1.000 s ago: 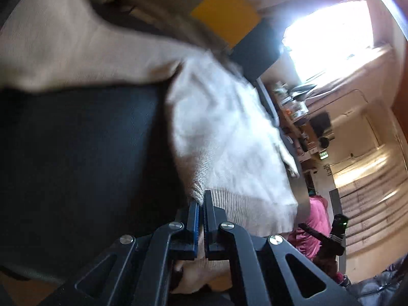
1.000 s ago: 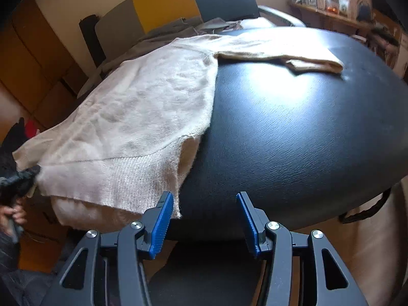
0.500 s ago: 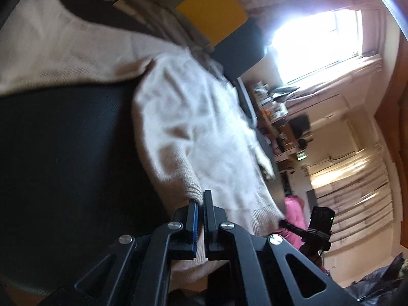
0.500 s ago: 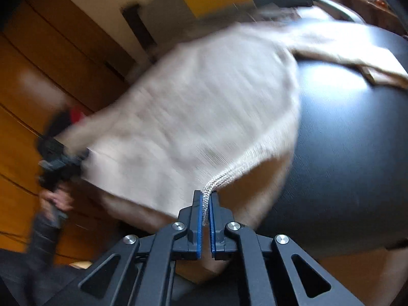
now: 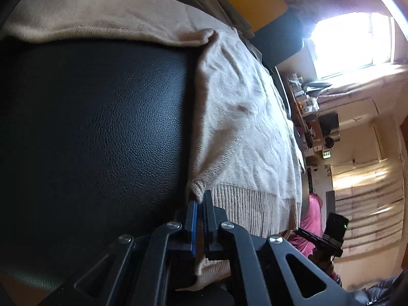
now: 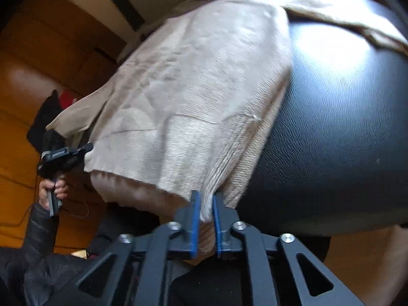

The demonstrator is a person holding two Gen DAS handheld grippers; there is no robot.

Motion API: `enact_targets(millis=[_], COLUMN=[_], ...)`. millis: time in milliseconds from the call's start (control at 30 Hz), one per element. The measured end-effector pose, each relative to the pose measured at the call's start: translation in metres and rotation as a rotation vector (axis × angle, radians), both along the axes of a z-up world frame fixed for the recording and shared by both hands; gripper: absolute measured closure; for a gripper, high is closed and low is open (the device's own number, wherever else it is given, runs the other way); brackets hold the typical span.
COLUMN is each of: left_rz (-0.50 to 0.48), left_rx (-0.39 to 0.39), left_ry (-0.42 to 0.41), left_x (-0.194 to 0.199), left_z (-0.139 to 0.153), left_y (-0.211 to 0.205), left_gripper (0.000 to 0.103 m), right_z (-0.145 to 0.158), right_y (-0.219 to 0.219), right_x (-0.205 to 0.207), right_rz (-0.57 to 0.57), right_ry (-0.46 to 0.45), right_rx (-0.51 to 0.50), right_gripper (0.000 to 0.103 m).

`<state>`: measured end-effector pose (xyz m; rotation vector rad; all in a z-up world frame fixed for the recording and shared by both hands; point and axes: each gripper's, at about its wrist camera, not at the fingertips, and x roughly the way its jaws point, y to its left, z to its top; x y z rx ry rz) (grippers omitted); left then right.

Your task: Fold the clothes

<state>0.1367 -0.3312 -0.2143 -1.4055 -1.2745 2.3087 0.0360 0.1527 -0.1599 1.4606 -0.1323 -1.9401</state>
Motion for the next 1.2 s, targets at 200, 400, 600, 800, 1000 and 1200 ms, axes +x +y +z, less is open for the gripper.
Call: enact_targets(millis=[200, 400, 600, 800, 1000, 1200], left_rz=[-0.004, -0.003, -0.017, -0.024, -0.042, -0.031], left_rx=[-0.004, -0.021, -0.053, -0.081, -0.085, -0.071], left_ry=[-0.004, -0.012, -0.017, -0.024, -0.015, 0.003], left_x=[-0.002, -0.006, -0.007, -0.014, -0.011, -0.007], left_z=[-0.001, -0.001, 0.001, 0.005, 0.008, 0.010], left_y=[0.004, 0.006, 0.008, 0.015, 0.022, 0.025], left_gripper=[0.101, 0.100, 0.100, 0.100, 0.100, 0.100], right_z=[0.018, -0.012, -0.006, -0.016, 0.004, -0.005], right_y=[-0.030, -0.051, -0.022, 0.056, 0.078, 0.035], right_x=[0.040, 0.044, 0.029, 0.009, -0.009, -0.045], right_rz=[0.170, 0.304, 0.234, 0.034, -0.123, -0.147], right_ry=[0.322, 0.456, 0.436, 0.299, 0.250, 0.147], right_rx=[0.246, 0.457, 0.512, 0.654, 0.427, 0.215], right_gripper=[0.059, 0.058, 0.092, 0.092, 0.091, 0.082])
